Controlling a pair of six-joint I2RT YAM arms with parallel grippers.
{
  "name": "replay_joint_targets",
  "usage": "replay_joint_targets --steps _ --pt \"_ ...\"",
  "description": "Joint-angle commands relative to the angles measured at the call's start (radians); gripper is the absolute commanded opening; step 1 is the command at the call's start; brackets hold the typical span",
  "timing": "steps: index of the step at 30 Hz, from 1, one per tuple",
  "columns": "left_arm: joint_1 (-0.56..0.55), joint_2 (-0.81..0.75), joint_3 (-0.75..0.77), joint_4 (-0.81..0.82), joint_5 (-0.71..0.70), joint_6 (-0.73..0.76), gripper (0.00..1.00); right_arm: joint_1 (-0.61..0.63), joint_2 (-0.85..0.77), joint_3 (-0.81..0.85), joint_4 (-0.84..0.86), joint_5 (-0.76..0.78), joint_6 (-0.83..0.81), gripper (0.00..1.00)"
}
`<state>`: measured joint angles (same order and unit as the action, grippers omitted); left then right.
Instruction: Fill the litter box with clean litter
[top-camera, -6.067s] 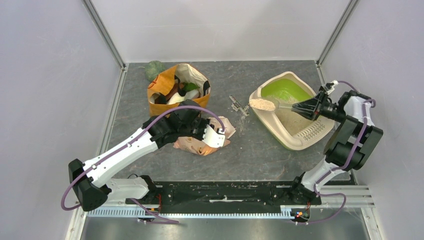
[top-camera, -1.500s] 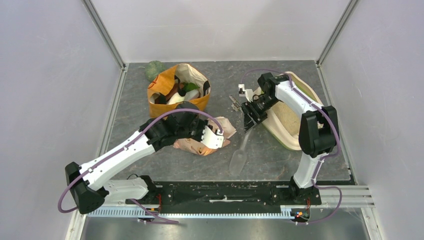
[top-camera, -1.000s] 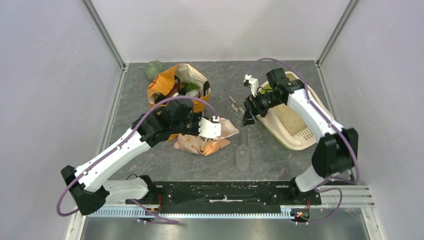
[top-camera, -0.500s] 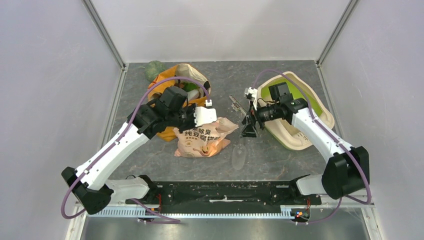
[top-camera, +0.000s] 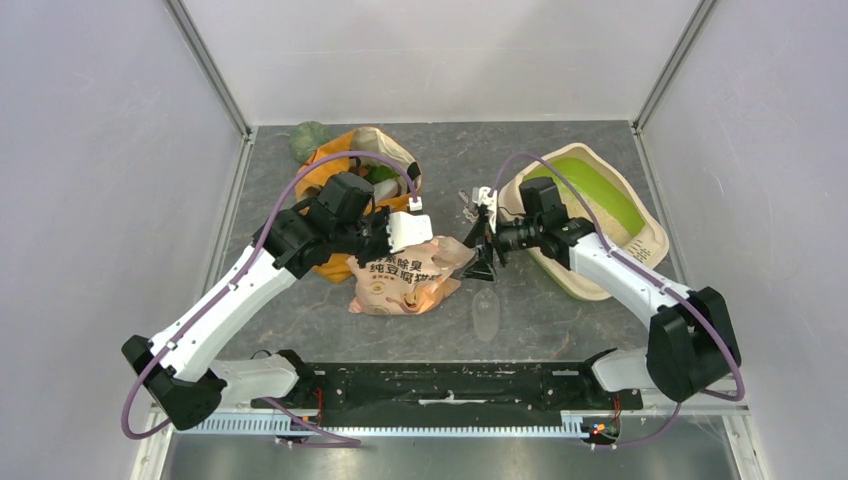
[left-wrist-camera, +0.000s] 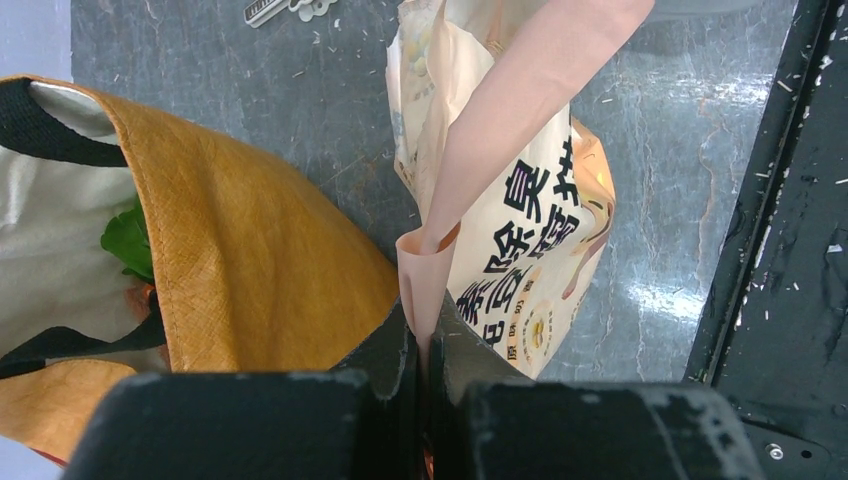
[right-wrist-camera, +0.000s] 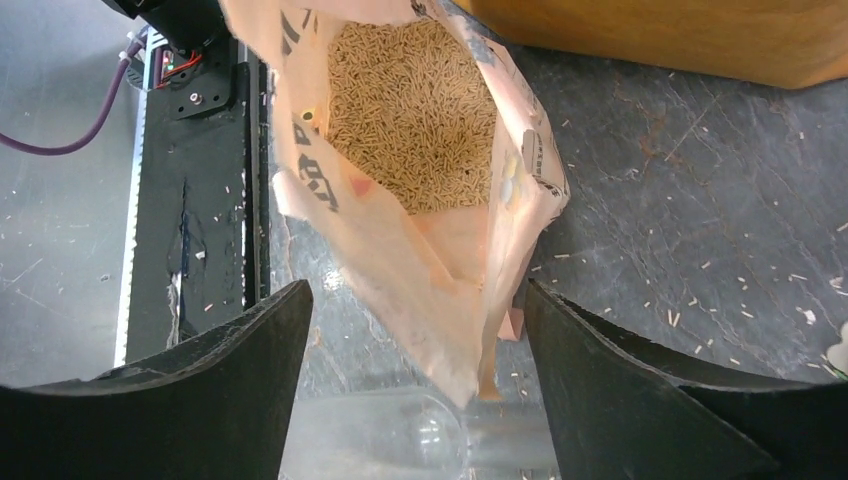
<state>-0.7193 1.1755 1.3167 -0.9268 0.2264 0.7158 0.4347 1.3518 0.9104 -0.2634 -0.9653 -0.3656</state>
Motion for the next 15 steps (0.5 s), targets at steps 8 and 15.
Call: replay_joint_targets --steps 8,15 --pt "0.013 -0.050 0.060 0.151 0.023 -0.061 0.02 0.015 0.079 0.120 -0.086 -0.012 -0.182 0.00" --pt "0.052 0.018 0.202 -0.051 0.008 -0.134 0.02 0.009 0.052 0.265 -0.417 -0.060 -0.448 0.00"
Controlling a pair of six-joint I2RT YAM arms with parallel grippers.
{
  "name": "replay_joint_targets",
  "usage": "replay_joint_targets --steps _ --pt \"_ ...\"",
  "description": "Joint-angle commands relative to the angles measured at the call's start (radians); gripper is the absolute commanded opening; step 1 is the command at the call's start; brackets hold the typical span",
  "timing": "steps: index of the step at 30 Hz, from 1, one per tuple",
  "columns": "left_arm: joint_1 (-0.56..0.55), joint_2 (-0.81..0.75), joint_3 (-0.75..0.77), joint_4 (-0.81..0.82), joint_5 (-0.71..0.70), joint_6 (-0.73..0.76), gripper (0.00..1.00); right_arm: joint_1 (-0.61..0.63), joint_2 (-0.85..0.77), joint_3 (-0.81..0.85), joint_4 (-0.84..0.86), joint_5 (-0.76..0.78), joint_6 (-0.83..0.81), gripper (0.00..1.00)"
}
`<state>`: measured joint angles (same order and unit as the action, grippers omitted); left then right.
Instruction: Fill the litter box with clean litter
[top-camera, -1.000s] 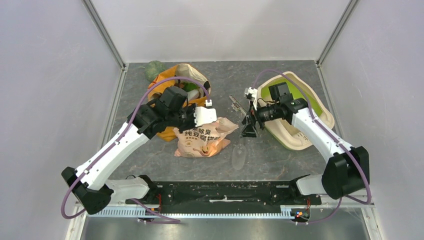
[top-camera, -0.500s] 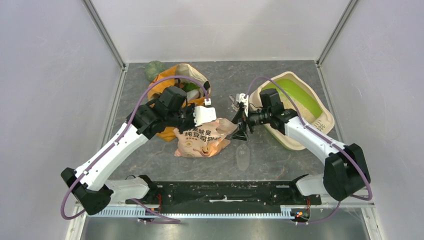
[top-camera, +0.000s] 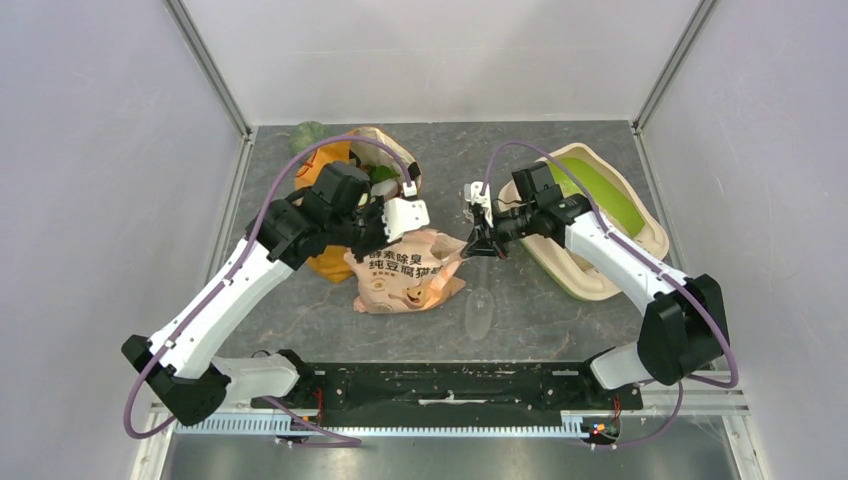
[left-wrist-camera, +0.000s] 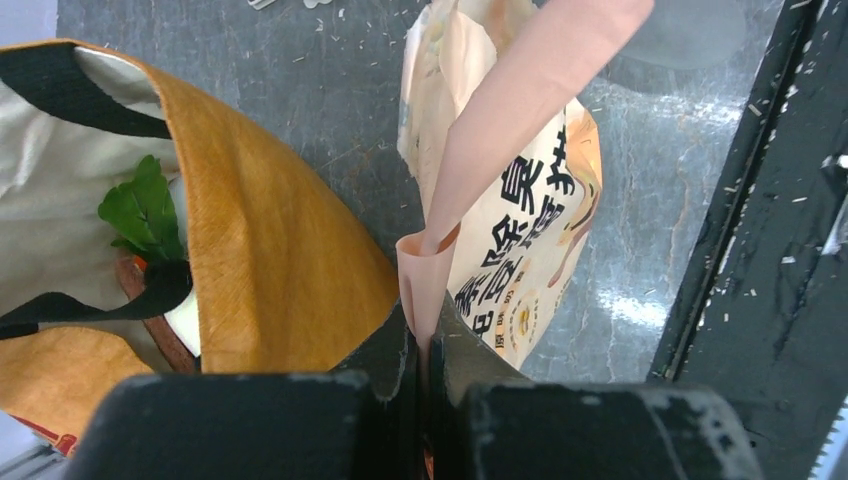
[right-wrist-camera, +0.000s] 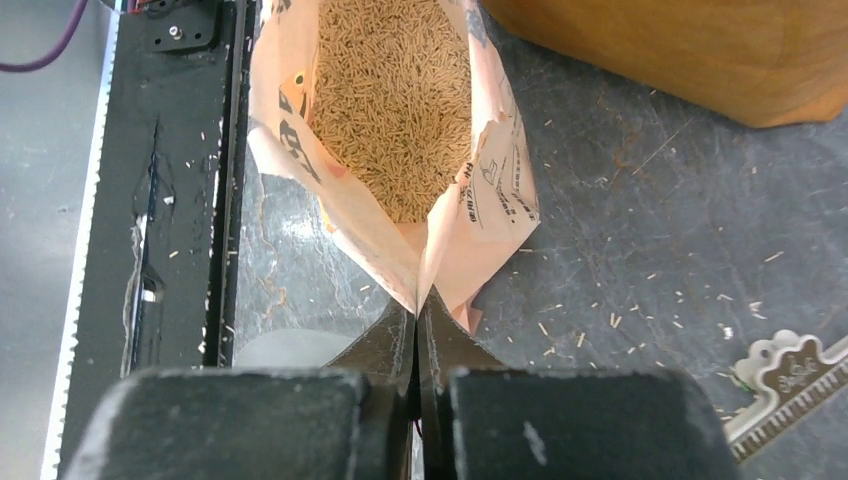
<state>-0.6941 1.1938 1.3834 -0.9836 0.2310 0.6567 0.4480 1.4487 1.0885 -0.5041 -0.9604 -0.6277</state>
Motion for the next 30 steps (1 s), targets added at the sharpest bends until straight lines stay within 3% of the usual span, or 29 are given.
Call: replay_joint_targets --steps 1,9,14,17,22,25,26,29,30 --pt "0.032 -0.003 0.134 -0.004 -0.002 -0.083 0.02 -0.004 -0.042 0.086 -0.198 -0.050 -0.217 0.00" --pt "0.091 -0.092 0.017 -0.041 -0.014 -0.058 0.02 -0.024 -0.016 0.046 -0.269 -0.020 -0.262 0.00" --pt "0.090 -0.237 -0.196 0.129 -0.026 0.037 0.02 -0.027 -0.002 0.083 -0.139 -0.045 0.010 0.00" --pt "0.075 -0.316 -0.287 0.237 -0.014 0.139 0.02 -0.028 -0.001 0.091 -0.102 -0.023 0.093 0.00" --pt "-0.028 -0.342 -0.350 0.190 -0.093 0.371 0.02 -0.029 0.002 0.079 -0.082 0.013 0.162 0.00" --pt "-0.066 -0.376 -0.397 0.182 -0.114 0.428 0.02 -0.030 -0.018 0.047 -0.041 0.054 0.186 0.00" --pt "-0.072 -0.378 -0.402 0.173 -0.112 0.431 0.02 -0.030 -0.020 0.041 -0.049 0.041 0.177 0.05" --pt "-0.075 -0.363 -0.374 0.152 -0.096 0.375 0.02 -0.030 -0.031 0.037 -0.089 -0.066 0.168 0.69" --pt "-0.075 -0.355 -0.357 0.152 -0.092 0.342 0.02 -0.030 -0.044 0.022 -0.080 -0.101 0.172 0.96"
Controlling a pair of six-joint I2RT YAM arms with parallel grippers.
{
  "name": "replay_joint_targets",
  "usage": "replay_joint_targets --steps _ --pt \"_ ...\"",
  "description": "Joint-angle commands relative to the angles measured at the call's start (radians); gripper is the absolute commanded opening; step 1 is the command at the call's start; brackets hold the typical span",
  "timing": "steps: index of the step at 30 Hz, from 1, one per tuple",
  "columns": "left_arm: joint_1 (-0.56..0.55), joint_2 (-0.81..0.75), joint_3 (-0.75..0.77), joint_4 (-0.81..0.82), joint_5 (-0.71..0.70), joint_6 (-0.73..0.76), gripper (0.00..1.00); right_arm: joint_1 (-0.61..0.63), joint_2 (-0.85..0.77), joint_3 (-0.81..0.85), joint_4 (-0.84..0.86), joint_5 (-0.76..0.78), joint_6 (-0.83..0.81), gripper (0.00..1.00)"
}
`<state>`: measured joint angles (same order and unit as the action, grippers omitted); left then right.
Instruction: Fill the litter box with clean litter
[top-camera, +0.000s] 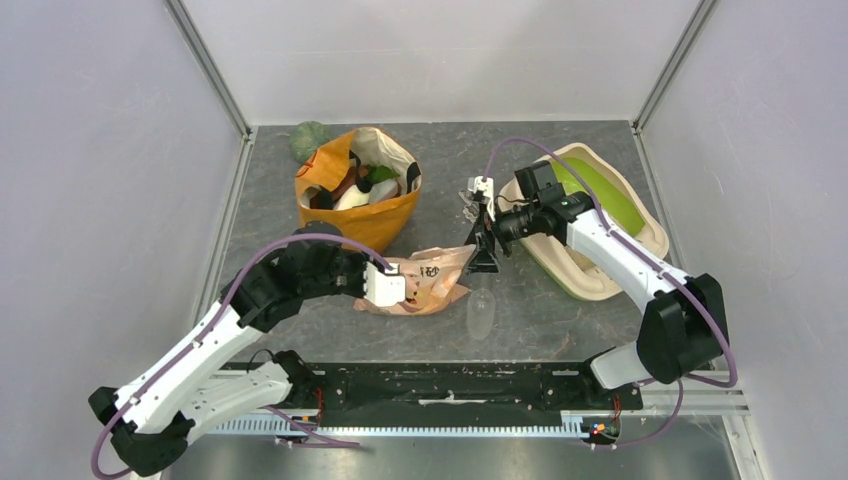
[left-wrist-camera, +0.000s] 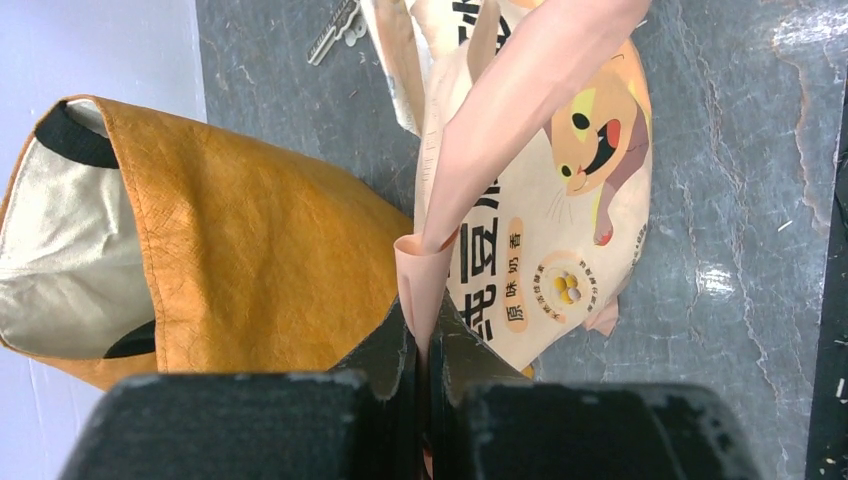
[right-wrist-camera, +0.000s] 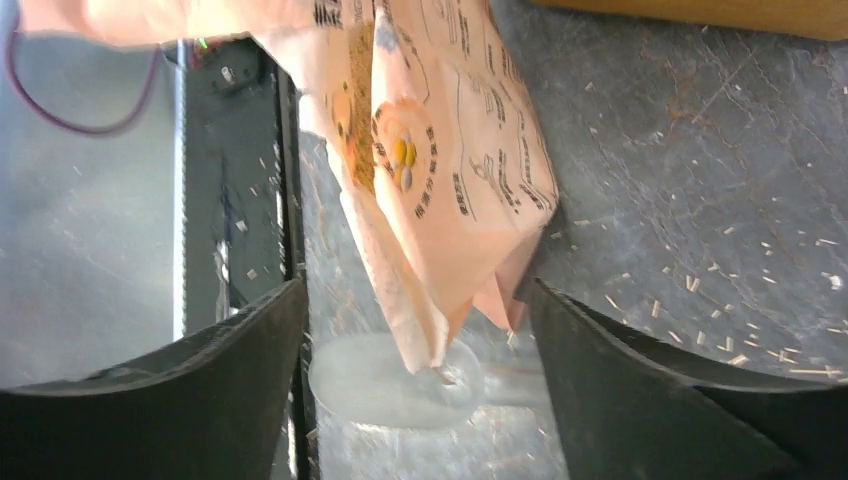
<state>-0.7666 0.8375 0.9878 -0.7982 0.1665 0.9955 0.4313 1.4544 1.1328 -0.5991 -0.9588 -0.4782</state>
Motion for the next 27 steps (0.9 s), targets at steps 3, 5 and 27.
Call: replay_joint_targets --steps 3,5,27 --pt "-0.002 0.017 0.083 -0.019 -0.015 -0.077 0.02 -0.012 -0.113 -0.138 0.238 -0.115 0.148 0.97" --pt "-0.002 0.024 0.104 0.005 -0.019 -0.142 0.02 -0.012 -0.142 -0.247 0.496 -0.076 0.304 0.97" --pt "0.061 0.175 0.267 -0.139 -0.022 -0.422 0.02 -0.012 -0.012 -0.426 1.035 -0.224 0.552 0.00"
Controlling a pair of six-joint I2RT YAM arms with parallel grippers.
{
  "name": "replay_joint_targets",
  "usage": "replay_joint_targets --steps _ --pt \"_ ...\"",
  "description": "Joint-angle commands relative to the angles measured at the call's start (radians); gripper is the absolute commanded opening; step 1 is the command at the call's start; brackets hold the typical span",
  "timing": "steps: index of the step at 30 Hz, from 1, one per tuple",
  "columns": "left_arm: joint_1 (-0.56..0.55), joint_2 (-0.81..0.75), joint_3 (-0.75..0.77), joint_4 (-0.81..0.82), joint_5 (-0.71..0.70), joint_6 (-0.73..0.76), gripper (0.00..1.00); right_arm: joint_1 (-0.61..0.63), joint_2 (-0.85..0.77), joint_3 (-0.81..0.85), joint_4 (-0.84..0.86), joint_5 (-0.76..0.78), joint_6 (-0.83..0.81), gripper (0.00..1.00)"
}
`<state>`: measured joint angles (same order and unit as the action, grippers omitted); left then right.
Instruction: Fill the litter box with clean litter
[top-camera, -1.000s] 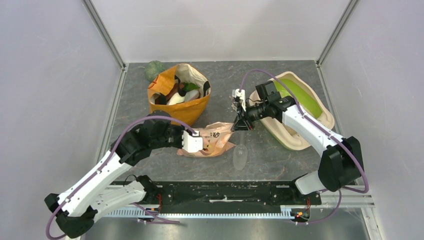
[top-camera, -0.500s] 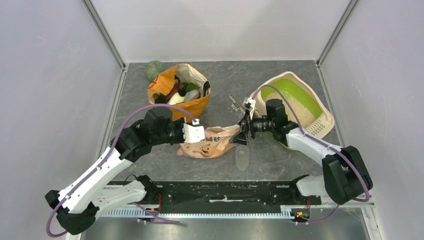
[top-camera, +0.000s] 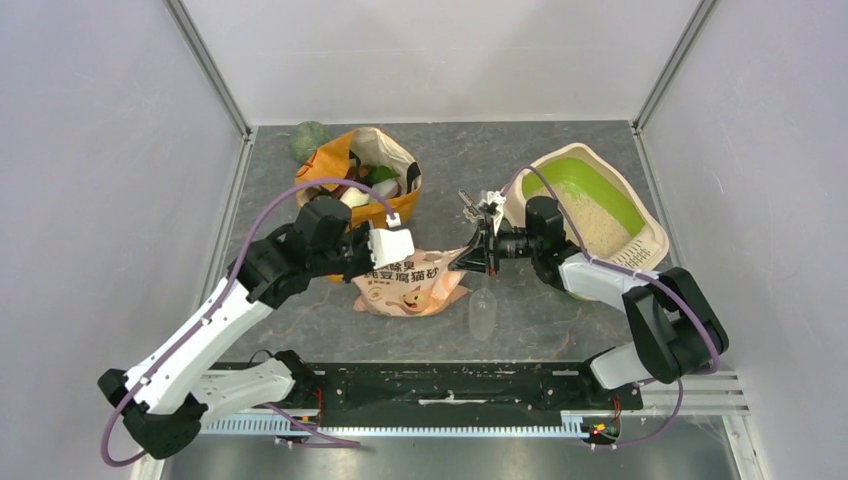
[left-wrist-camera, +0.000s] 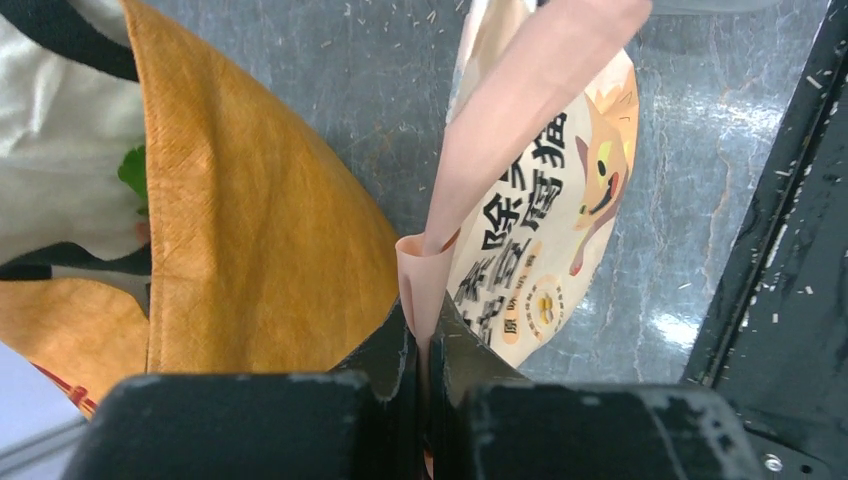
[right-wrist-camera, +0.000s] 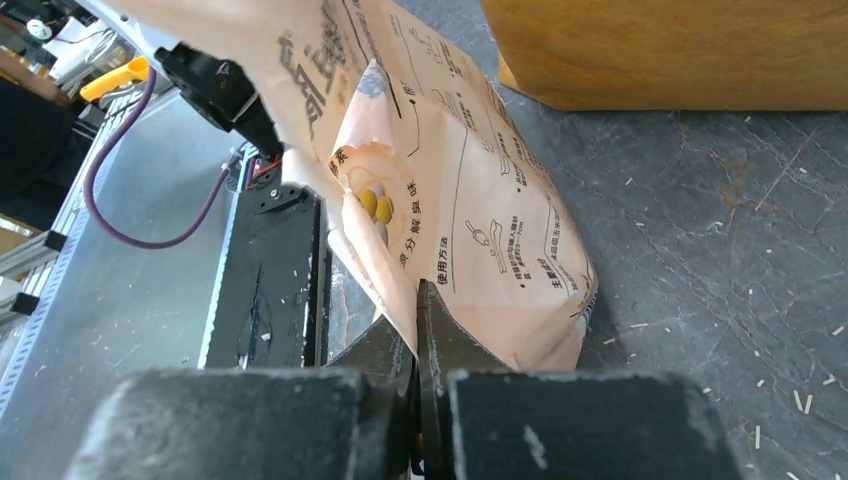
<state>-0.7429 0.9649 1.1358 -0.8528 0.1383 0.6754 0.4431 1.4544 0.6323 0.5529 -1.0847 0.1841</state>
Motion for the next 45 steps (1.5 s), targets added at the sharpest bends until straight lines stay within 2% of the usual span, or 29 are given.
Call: replay_joint_targets --steps 1,3,4,8,12,15,21,26,28,34,37,39,45 --pt "0.048 0.076 0.137 -0.106 -0.002 -0.124 0.02 -0.029 -0.016 0.087 -0.176 -0.111 -0.161 0.00" --pt "0.074 0.119 0.167 -0.116 -0.059 -0.177 0.02 -0.030 -0.034 0.117 -0.363 -0.133 -0.316 0.00" --pt "0.092 0.136 0.178 -0.115 -0.071 -0.189 0.06 -0.030 -0.038 0.135 -0.434 -0.139 -0.371 0.00" --pt "0.109 0.139 0.176 -0.071 -0.086 -0.216 0.31 -0.030 -0.008 0.219 -0.682 -0.161 -0.521 0.00" --pt "0.109 0.148 0.187 -0.099 -0.006 -0.220 0.42 -0.033 -0.012 0.239 -0.761 -0.146 -0.598 0.00" --pt "0.111 0.148 0.176 -0.100 0.038 -0.217 0.42 -0.033 -0.020 0.241 -0.771 -0.144 -0.607 0.00" --pt "0.128 0.177 0.197 -0.114 0.024 -0.266 0.45 -0.033 -0.020 0.246 -0.814 -0.141 -0.646 0.00" --pt "0.148 0.179 0.187 -0.113 0.034 -0.298 0.36 -0.034 -0.026 0.264 -0.884 -0.137 -0.703 0.00" --pt "0.151 0.192 0.182 -0.121 0.034 -0.305 0.36 -0.033 -0.028 0.271 -0.911 -0.134 -0.724 0.00" --pt "0.152 0.233 0.166 -0.134 0.006 -0.319 0.50 -0.033 -0.026 0.290 -0.962 -0.132 -0.735 0.00" --pt "0.152 0.262 0.162 -0.157 0.014 -0.320 0.52 -0.033 -0.028 0.290 -0.971 -0.125 -0.738 0.00" --pt "0.152 0.272 0.173 -0.181 0.018 -0.311 0.60 -0.033 -0.028 0.292 -0.973 -0.124 -0.731 0.00" --pt "0.168 0.032 0.190 -0.090 0.114 -0.187 0.67 -0.033 -0.023 0.305 -0.991 -0.124 -0.712 0.00"
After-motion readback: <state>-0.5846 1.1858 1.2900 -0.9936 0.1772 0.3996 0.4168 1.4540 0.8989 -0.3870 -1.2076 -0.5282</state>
